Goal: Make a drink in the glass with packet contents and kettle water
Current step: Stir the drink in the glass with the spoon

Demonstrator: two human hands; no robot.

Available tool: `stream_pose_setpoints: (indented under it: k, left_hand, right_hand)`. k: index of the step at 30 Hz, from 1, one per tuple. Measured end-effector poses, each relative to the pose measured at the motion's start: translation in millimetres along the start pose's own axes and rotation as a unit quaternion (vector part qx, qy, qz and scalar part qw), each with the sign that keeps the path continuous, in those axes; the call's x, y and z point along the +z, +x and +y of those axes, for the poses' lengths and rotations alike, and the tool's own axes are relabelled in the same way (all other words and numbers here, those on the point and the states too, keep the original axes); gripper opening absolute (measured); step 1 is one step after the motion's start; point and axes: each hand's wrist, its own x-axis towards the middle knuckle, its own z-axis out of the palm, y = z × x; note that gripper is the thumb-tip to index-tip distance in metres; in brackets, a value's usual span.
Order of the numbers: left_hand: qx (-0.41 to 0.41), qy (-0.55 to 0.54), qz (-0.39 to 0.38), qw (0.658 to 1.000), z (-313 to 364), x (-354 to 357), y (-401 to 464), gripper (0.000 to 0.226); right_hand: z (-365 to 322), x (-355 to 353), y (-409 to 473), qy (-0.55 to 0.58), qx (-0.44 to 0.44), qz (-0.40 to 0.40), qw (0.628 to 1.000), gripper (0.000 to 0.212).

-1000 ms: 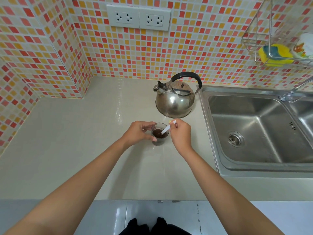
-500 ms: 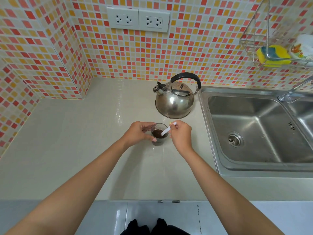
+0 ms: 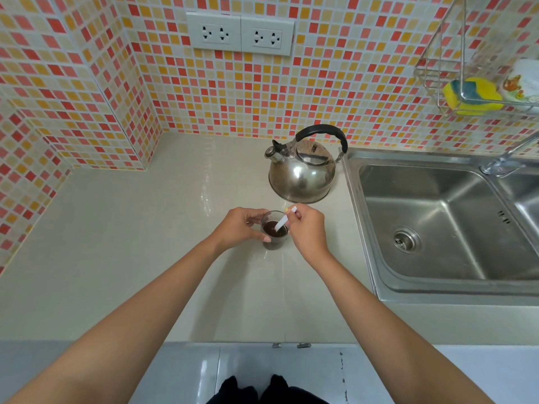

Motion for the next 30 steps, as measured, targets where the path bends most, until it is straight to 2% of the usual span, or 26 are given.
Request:
stream_pose_setpoints:
  k: [6, 11, 19, 26, 30]
  left_hand:
    - [-0.010, -0.005, 0.009, 1.000, -1.8, 0.6, 2.0, 0.067]
    - [-0.009, -0.006, 0.012, 1.000, -1.9, 1.8, 2.3, 0.068]
    - [-0.001, 0.007, 0.010, 1.000, 0.2, 2.6, 0.5, 0.065]
    - [-0.006, 0.028, 0.013, 1.000, -2.4, 3.1, -4.2, 0.063]
    - [-0.013, 0.043, 0.025, 0.999, -2.7, 2.3, -8.1, 0.067]
  right_hand:
    - [8.6, -5.9, 3.0, 0.000, 0.005, 0.030, 1.000, 0.023]
    - [7.7, -2.9, -2.6, 0.038, 0.053, 0.031, 0.997, 0.029]
    - [5.7, -13.2, -3.2, 0.100, 0.104, 0.027, 0.989, 0.005]
    - [4.5, -15.8, -4.8, 0.078, 0.108, 0.016, 0.991, 0.009]
    - [3.6, -15.6, -7.7, 0.040, 0.108, -0.002, 0.993, 0.021]
